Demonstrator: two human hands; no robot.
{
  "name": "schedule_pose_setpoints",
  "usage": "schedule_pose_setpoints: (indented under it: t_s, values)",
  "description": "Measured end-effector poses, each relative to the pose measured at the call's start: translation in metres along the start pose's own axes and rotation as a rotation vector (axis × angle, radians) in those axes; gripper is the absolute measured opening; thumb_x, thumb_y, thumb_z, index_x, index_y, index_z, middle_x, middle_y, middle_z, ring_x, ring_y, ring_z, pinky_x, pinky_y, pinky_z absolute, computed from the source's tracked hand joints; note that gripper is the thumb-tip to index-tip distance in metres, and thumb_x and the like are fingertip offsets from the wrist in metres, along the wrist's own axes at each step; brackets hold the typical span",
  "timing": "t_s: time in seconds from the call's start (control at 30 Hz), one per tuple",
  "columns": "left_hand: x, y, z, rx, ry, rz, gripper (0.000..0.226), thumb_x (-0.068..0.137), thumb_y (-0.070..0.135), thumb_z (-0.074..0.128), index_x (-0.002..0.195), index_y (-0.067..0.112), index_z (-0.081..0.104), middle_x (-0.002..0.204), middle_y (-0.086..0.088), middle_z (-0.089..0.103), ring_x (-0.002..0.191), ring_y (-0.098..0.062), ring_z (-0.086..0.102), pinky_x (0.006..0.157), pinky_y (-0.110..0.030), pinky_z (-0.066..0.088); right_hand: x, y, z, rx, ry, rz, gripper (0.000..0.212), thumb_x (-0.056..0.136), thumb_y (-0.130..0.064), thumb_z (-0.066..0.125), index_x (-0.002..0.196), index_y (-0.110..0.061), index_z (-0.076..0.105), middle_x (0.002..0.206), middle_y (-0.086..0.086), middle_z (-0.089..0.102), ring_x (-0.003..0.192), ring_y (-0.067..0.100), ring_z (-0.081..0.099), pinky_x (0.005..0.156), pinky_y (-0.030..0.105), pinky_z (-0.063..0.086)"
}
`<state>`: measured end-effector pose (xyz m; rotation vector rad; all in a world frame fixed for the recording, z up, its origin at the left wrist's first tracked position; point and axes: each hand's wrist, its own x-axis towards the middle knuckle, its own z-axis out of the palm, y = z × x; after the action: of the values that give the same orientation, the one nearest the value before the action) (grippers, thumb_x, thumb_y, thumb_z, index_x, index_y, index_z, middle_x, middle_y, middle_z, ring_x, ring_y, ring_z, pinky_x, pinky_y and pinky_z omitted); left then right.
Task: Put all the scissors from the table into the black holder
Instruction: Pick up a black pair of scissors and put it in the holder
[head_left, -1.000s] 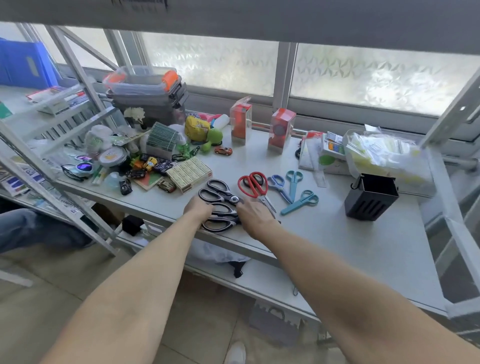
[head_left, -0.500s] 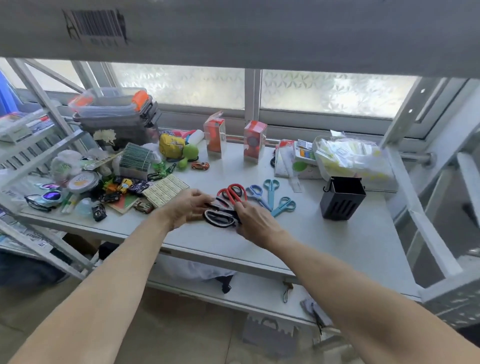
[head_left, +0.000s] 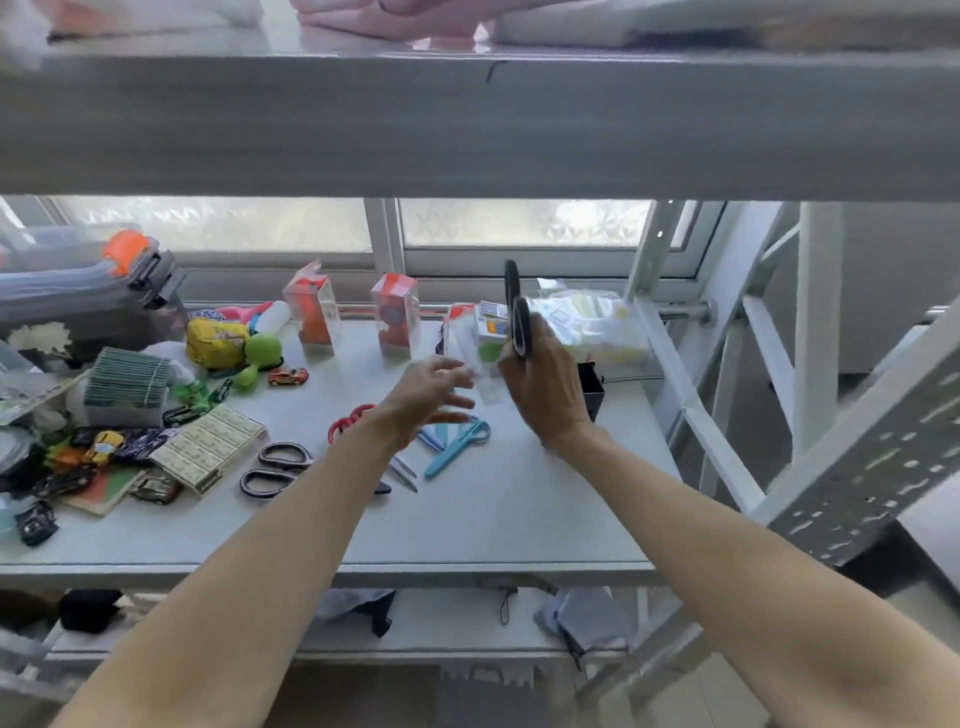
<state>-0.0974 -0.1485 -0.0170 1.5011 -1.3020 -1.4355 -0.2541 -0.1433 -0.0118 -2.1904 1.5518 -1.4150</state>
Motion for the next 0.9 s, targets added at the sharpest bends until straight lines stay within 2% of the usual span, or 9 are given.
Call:
schedule_pose_setpoints:
  t_s: [0.1, 0.2, 0.33, 0.43, 0.53, 0.6, 0.7, 0.8, 0.9]
  values:
    - [0.017, -0.006, 0.035, 0.131, -0.092, 0.035, 0.058, 0.091, 0.016, 0.066, 0.143, 0.01, 0.041, 0.139, -0.016, 0.048, 0.091, -0.019, 0.064, 0.064, -0.023, 0.058, 0.009, 0.02, -0.018, 0.012, 0.102, 0.064, 0.01, 0.089, -0.005, 0.052, 0.098, -0.001, 0.055, 0.087, 0.016, 0.061, 0.075, 0.032, 0.058, 0.064, 0.039, 0.047]
    - [0.033, -0.009, 0.065, 0.181, -0.103, 0.056, 0.08, 0.086, 0.006, 0.07, 0.153, 0.017, 0.027, 0.151, -0.012, 0.033, 0.117, -0.032, 0.058, 0.078, -0.035, 0.057, 0.012, 0.041, -0.03, -0.016, 0.127, 0.142, 0.013, 0.092, -0.01, 0.053, 0.099, 0.0, 0.058, 0.093, 0.017, 0.062, 0.08, 0.03, 0.06, 0.069, 0.036, 0.049]
    - [0.051, -0.011, 0.083, 0.256, -0.089, 0.059, 0.092, 0.081, 0.002, 0.073, 0.155, 0.02, 0.021, 0.156, -0.01, 0.023, 0.127, -0.035, 0.05, 0.079, -0.037, 0.059, 0.013, 0.063, -0.034, -0.021, -0.018, 0.269, 0.013, 0.089, -0.013, 0.06, 0.098, -0.004, 0.063, 0.1, 0.016, 0.059, 0.083, 0.026, 0.061, 0.074, 0.035, 0.051]
    - [0.057, -0.011, 0.088, 0.272, -0.113, 0.07, 0.085, 0.083, 0.003, 0.072, 0.153, 0.019, 0.027, 0.156, -0.009, 0.028, 0.11, -0.031, 0.06, 0.077, -0.036, 0.057, 0.009, 0.068, -0.029, -0.031, -0.169, 0.299, 0.01, 0.088, -0.017, 0.059, 0.086, -0.007, 0.061, 0.087, 0.015, 0.054, 0.074, 0.026, 0.052, 0.068, 0.035, 0.043]
    - [0.063, -0.014, 0.089, 0.313, -0.109, 0.097, 0.073, 0.085, 0.007, 0.071, 0.149, 0.017, 0.036, 0.15, -0.006, 0.04, 0.086, -0.023, 0.062, 0.07, -0.034, 0.056, 0.006, 0.068, -0.02, -0.141, -0.27, 0.331, 0.021, 0.09, -0.019, 0.059, 0.098, 0.001, 0.062, 0.093, 0.017, 0.054, 0.086, 0.033, 0.056, 0.07, 0.032, 0.039]
    - [0.066, -0.019, 0.089, 0.309, -0.106, 0.125, 0.068, 0.084, 0.009, 0.071, 0.145, 0.016, 0.042, 0.143, -0.006, 0.049, 0.082, -0.023, 0.062, 0.069, -0.034, 0.056, 0.007, 0.065, -0.016, -0.215, -0.316, 0.345, 0.028, 0.091, -0.019, 0.059, 0.111, 0.001, 0.059, 0.109, 0.021, 0.056, 0.102, 0.037, 0.056, 0.079, 0.037, 0.044]
    - [0.067, -0.023, 0.085, 0.283, -0.132, 0.155, 0.068, 0.084, 0.009, 0.071, 0.145, 0.015, 0.041, 0.137, -0.004, 0.053, 0.081, -0.022, 0.062, 0.066, -0.031, 0.054, 0.008, 0.061, -0.012, -0.287, -0.378, 0.361, 0.032, 0.094, -0.02, 0.055, 0.12, -0.001, 0.053, 0.122, 0.021, 0.052, 0.11, 0.039, 0.055, 0.087, 0.043, 0.047]
    - [0.069, -0.025, 0.078, 0.281, -0.175, 0.165, 0.069, 0.084, 0.01, 0.072, 0.145, 0.018, 0.041, 0.136, -0.002, 0.054, 0.081, -0.02, 0.062, 0.065, -0.027, 0.054, 0.003, 0.062, -0.009, -0.312, -0.439, 0.385, 0.032, 0.097, -0.021, 0.051, 0.123, -0.003, 0.051, 0.127, 0.02, 0.048, 0.121, 0.04, 0.048, 0.092, 0.044, 0.045]
    - [0.069, -0.027, 0.073, 0.282, -0.198, 0.171, 0.066, 0.085, 0.012, 0.072, 0.143, 0.021, 0.043, 0.132, 0.0, 0.054, 0.085, -0.022, 0.063, 0.072, -0.033, 0.055, -0.004, 0.064, -0.01, -0.264, -0.439, 0.412, 0.032, 0.097, -0.026, 0.05, 0.121, -0.004, 0.053, 0.125, 0.02, 0.052, 0.122, 0.039, 0.049, 0.092, 0.041, 0.043]
